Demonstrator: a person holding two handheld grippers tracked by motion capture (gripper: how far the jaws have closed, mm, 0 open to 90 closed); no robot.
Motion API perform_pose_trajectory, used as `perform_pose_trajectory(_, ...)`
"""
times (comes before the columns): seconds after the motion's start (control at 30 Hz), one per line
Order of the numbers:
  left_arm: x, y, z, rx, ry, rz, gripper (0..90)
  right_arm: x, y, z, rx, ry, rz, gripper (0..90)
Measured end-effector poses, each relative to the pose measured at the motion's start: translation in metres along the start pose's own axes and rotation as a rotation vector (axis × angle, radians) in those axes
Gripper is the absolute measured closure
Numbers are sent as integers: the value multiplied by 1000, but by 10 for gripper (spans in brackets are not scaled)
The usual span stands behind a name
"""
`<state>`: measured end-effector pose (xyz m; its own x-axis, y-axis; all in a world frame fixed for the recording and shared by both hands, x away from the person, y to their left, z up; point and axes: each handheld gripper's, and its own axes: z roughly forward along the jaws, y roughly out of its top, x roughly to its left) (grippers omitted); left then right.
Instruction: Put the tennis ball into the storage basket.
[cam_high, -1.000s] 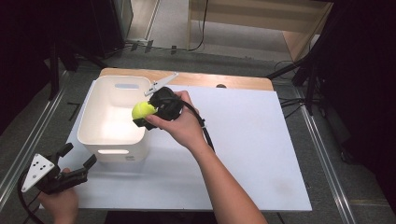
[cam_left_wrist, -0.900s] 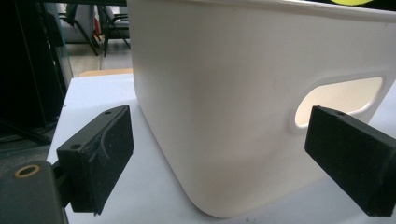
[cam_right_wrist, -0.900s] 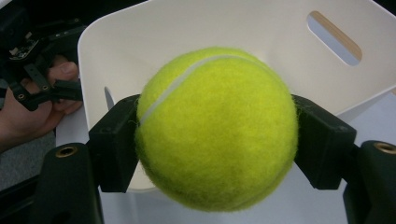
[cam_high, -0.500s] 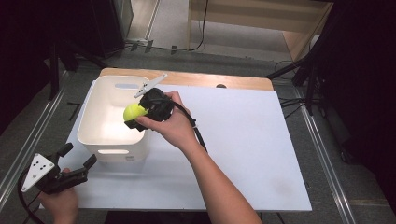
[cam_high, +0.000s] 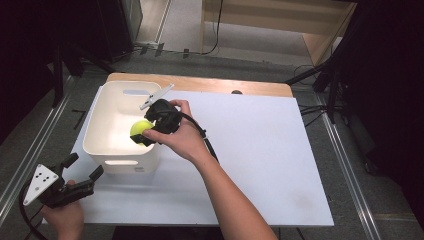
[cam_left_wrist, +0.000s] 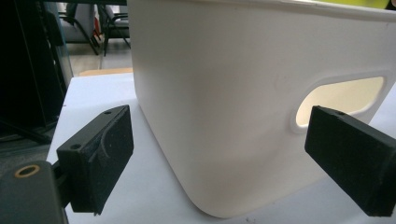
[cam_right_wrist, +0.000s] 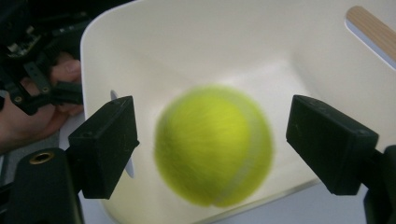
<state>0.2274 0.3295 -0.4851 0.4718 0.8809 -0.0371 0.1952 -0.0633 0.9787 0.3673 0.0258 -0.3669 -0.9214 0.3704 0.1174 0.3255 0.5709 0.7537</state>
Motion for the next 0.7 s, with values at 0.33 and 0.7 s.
perform_pose_trajectory(0.33,0,0,0,2,1,-2,79,-2,-11,-17,-64,-17,31,0)
perform_pose_trajectory(0.7,0,0,0,5,-1,-1,79,4,-34,-38,-143,-74,51,0)
